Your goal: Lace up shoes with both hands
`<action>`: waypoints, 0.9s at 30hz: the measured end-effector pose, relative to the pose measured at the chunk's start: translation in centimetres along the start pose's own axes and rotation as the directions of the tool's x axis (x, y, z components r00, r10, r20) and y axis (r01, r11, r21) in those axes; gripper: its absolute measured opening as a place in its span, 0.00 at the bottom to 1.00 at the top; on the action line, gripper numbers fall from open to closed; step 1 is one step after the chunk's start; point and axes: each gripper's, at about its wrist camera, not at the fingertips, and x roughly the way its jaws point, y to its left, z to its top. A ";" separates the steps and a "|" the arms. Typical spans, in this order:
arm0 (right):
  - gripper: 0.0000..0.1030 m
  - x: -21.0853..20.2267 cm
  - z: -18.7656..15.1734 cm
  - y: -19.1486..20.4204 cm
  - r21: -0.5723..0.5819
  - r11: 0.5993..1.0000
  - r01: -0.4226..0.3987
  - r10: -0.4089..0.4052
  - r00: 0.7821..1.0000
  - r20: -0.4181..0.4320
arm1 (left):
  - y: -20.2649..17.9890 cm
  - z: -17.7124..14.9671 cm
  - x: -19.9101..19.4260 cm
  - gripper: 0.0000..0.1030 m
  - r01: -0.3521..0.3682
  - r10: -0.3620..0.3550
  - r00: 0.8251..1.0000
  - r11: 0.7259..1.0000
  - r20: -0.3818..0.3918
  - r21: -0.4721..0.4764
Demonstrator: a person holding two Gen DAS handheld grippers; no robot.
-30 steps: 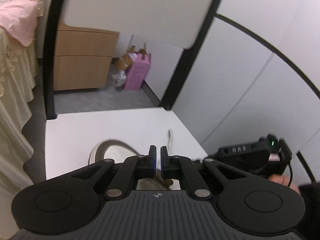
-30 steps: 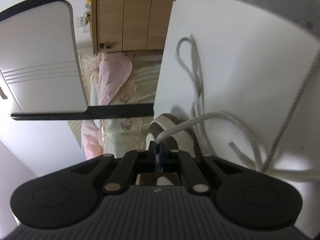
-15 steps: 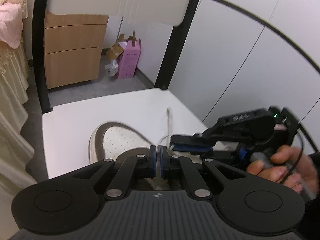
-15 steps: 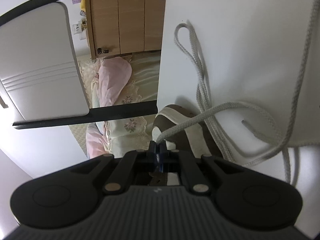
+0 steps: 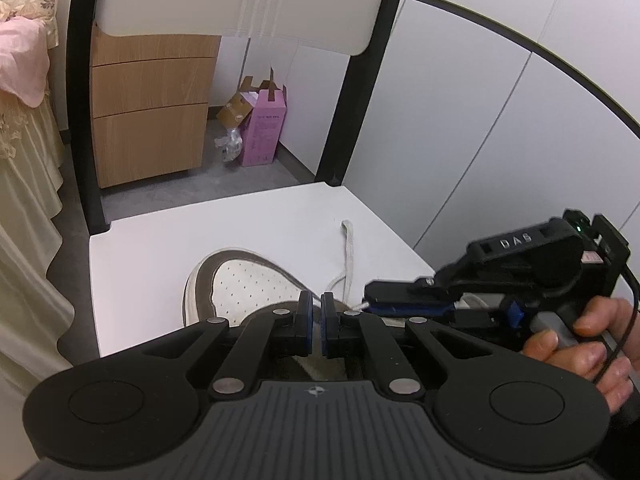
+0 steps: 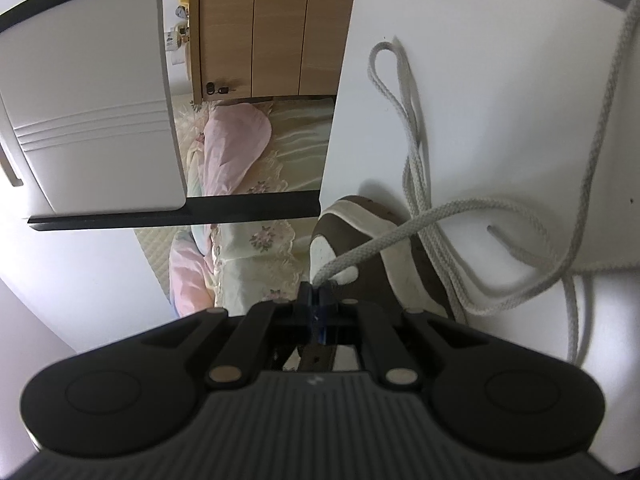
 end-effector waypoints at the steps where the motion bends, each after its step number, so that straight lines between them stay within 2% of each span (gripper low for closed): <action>1: 0.04 -0.1 -0.1 0.0 0.001 1.000 0.000 0.000 1.000 -0.003 | -0.1 0.0 0.1 0.04 -0.003 0.003 1.000 1.000 -0.001 0.000; 10: 0.04 -0.3 -0.1 0.0 0.000 1.000 0.000 0.000 1.000 -0.020 | 0.0 0.1 0.8 0.04 -0.015 0.015 1.000 1.000 -0.004 -0.008; 23: 0.04 0.7 0.3 -0.4 0.019 1.000 0.008 -0.008 1.000 -0.019 | 0.4 0.2 1.7 0.04 0.034 -0.034 0.999 0.999 0.003 -0.002; 27: 0.04 1.1 0.0 -0.2 0.004 1.000 0.014 -0.014 0.999 -0.032 | 1.1 0.2 2.2 0.04 0.035 -0.035 0.999 0.999 0.001 -0.036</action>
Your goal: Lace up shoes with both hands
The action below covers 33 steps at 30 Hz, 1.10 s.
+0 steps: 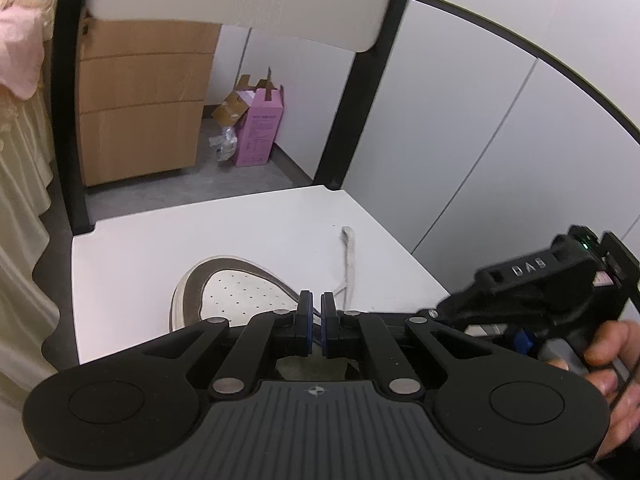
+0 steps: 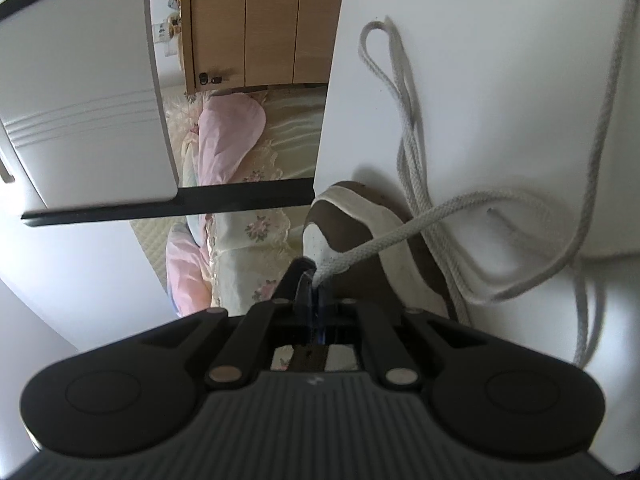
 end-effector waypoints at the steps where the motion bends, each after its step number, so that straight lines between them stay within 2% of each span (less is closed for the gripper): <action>1: 0.04 0.0 0.1 0.0 -0.002 1.000 0.002 -0.002 1.000 -0.003 | 0.1 0.0 0.1 0.04 0.003 -0.003 1.000 1.000 -0.001 -0.005; 4: 0.08 -0.1 0.5 0.0 -0.006 1.000 -0.007 0.007 1.000 -0.007 | 0.0 0.0 0.1 0.04 0.001 -0.001 1.000 1.000 0.002 0.007; 5: 0.14 -0.1 0.6 -0.1 -0.001 1.000 -0.015 0.015 1.000 -0.010 | 0.0 0.0 0.1 0.04 0.002 -0.002 1.000 1.000 0.002 0.006; 6: 0.32 -0.2 0.7 -0.2 0.007 1.000 -0.024 0.024 1.000 -0.013 | 0.1 0.0 0.1 0.04 0.003 -0.003 1.000 1.000 0.001 0.005; 7: 0.36 -0.3 0.8 -0.3 0.016 0.999 -0.031 0.031 0.999 -0.013 | 0.1 0.0 0.1 0.04 0.004 -0.004 1.000 1.000 0.000 0.005; 10: 0.38 -0.5 1.0 -0.3 0.003 1.000 -0.022 0.022 1.000 -0.019 | 0.2 0.1 0.3 0.04 0.008 -0.008 1.000 1.000 -0.001 0.004; 13: 0.37 -0.6 1.0 -0.6 0.018 1.000 -0.011 0.011 1.000 -0.004 | 0.3 0.1 0.3 0.04 0.012 -0.012 1.000 1.000 0.000 0.000; 17: 0.15 -0.6 1.1 -1.5 0.074 0.997 -0.018 0.016 1.000 0.020 | 0.4 0.0 0.4 0.04 0.017 -0.017 1.000 1.000 0.001 -0.004; 22: 0.12 -0.1 1.0 -2.0 0.122 0.991 -0.056 0.052 0.998 0.030 | 0.4 0.1 0.5 0.04 0.017 -0.017 1.000 1.000 -0.001 -0.002; 26: 0.03 0.1 0.8 -1.8 0.110 0.992 -0.065 0.063 0.998 0.028 | 0.5 0.1 0.5 0.04 0.022 -0.022 1.000 1.000 -0.002 -0.003; 33: 0.03 0.5 0.6 -1.1 0.093 0.993 -0.077 0.077 0.997 0.006 | 0.6 0.0 0.5 0.04 0.028 -0.028 1.000 1.000 -0.002 -0.007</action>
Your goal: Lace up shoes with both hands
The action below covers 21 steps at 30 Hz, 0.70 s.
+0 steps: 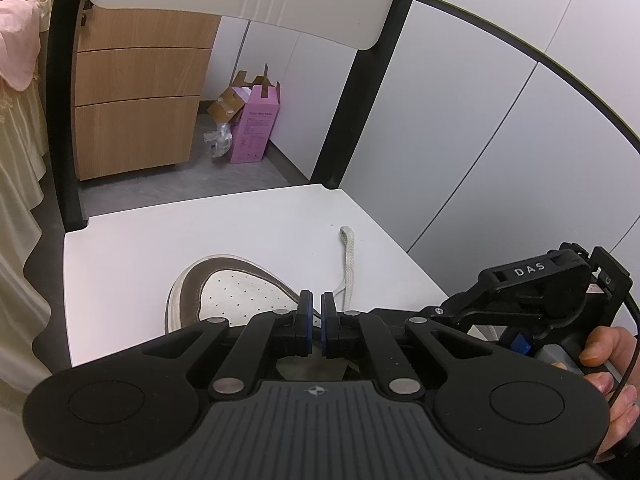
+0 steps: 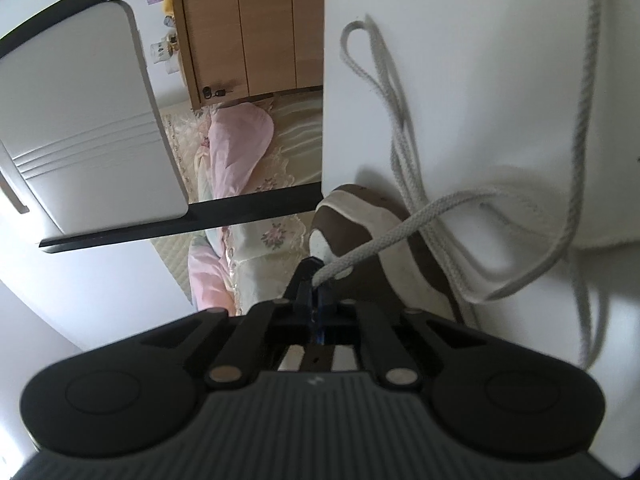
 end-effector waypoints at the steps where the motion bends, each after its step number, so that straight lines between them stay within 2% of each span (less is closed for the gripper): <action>1: 0.03 0.1 0.0 0.1 -0.003 1.000 0.003 -0.003 1.000 -0.004 | 0.1 0.0 0.0 0.04 0.003 -0.003 1.000 1.000 -0.001 -0.003; 8: 0.07 0.0 0.4 0.1 -0.013 1.000 0.006 -0.006 0.999 -0.042 | 0.4 0.0 0.1 0.04 0.019 -0.019 1.000 0.999 0.000 -0.035; 12: 0.08 -0.4 0.6 0.5 -0.030 0.999 0.027 -0.029 0.998 -0.060 | 0.4 -0.1 -0.1 0.04 0.005 -0.004 1.000 0.998 0.012 -0.062; 14: 0.08 -0.7 0.4 0.9 -0.047 0.998 0.032 -0.035 0.997 -0.070 | 0.1 -0.2 -0.5 0.04 -0.021 0.023 0.999 0.997 0.028 -0.079; 17: 0.08 -1.3 0.0 2.3 -0.137 0.989 0.055 -0.066 0.995 -0.075 | -0.6 -0.6 -1.9 0.05 -0.065 0.074 0.995 0.992 0.072 -0.110; 21: 0.08 -1.2 -0.7 5.0 -0.246 0.968 0.042 -0.071 0.991 -0.110 | -1.9 -1.3 -3.9 0.05 -0.120 0.144 0.981 0.977 0.130 -0.175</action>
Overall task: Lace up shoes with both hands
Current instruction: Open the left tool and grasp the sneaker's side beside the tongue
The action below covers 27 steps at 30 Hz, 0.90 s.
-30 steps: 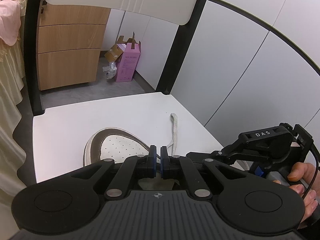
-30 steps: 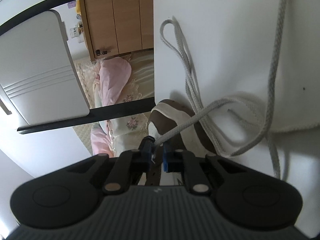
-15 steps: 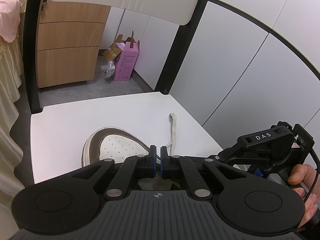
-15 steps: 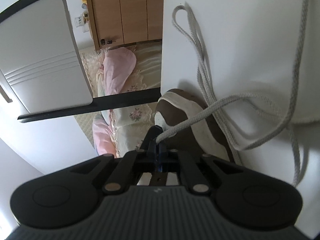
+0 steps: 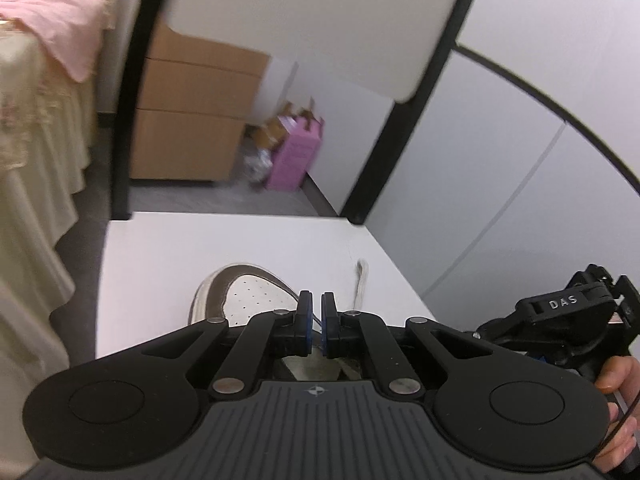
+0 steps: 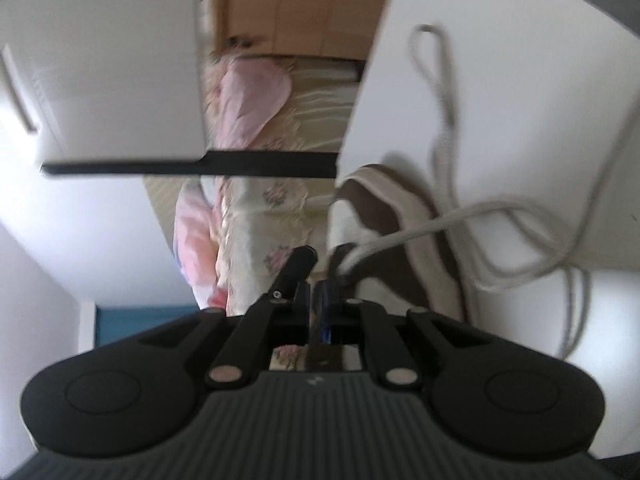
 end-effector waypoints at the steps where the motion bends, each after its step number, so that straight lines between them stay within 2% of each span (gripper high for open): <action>1: 0.08 0.1 0.0 1.0 -0.042 0.999 -0.003 0.002 1.000 -0.003 | -0.3 -0.1 -0.6 0.05 -0.016 0.016 1.000 1.000 0.013 -0.013; 4: 0.08 0.4 0.1 3.9 -0.201 0.980 0.007 -0.008 1.000 -0.007 | -1.2 -0.5 -2.6 0.05 -0.051 0.054 0.997 0.997 0.046 -0.056; 6: 0.08 1.1 0.1 5.5 -0.304 0.951 0.056 -0.060 0.998 -0.004 | -1.6 -1.0 -3.9 0.07 -0.070 0.074 0.995 0.995 0.061 -0.076; 8: 0.08 2.3 0.2 6.0 -0.348 0.933 0.089 -0.104 0.994 -0.023 | -2.0 -1.9 -4.9 0.28 -0.092 0.097 0.993 0.992 0.061 -0.084; 9: 0.08 3.0 0.3 5.8 -0.345 0.933 0.106 -0.125 0.992 -0.034 | -2.2 -2.4 -5.4 0.46 -0.115 0.120 0.991 0.990 0.059 -0.081; 10: 0.08 3.6 0.3 5.6 -0.339 0.933 0.120 -0.142 0.989 -0.040 | -2.2 -2.8 -5.7 0.48 -0.134 0.139 0.989 0.987 0.050 -0.086; 12: 0.08 4.6 0.3 5.3 -0.348 0.926 0.145 -0.172 0.984 -0.048 | -2.1 -3.4 -6.3 0.48 -0.140 0.144 0.989 0.985 0.039 -0.104; 14: 0.08 5.0 -0.1 5.5 -0.392 0.903 0.176 -0.201 0.979 -0.024 | -1.7 -3.7 -6.9 0.48 -0.145 0.153 0.987 0.982 0.057 -0.117; 16: 0.19 5.2 -0.1 5.5 -0.418 0.887 0.196 -0.217 0.976 -0.003 | -1.5 -4.0 -7.0 0.48 -0.138 0.146 0.988 0.983 0.055 -0.117; 17: 0.32 5.2 -0.1 5.4 -0.422 0.885 0.200 -0.218 0.976 0.004 | -1.5 -4.1 -7.0 0.48 -0.131 0.137 0.989 0.985 0.049 -0.112; 23: 0.30 4.8 0.3 4.7 -0.427 0.876 0.224 -0.230 0.972 0.037 | -1.8 -4.6 -6.4 0.48 -0.104 0.107 0.994 0.991 0.026 -0.089; 27: 0.28 4.6 0.6 4.0 -0.410 0.883 0.228 -0.232 0.972 0.041 | -1.8 -4.7 -6.2 0.48 -0.110 0.112 0.993 0.991 0.029 -0.079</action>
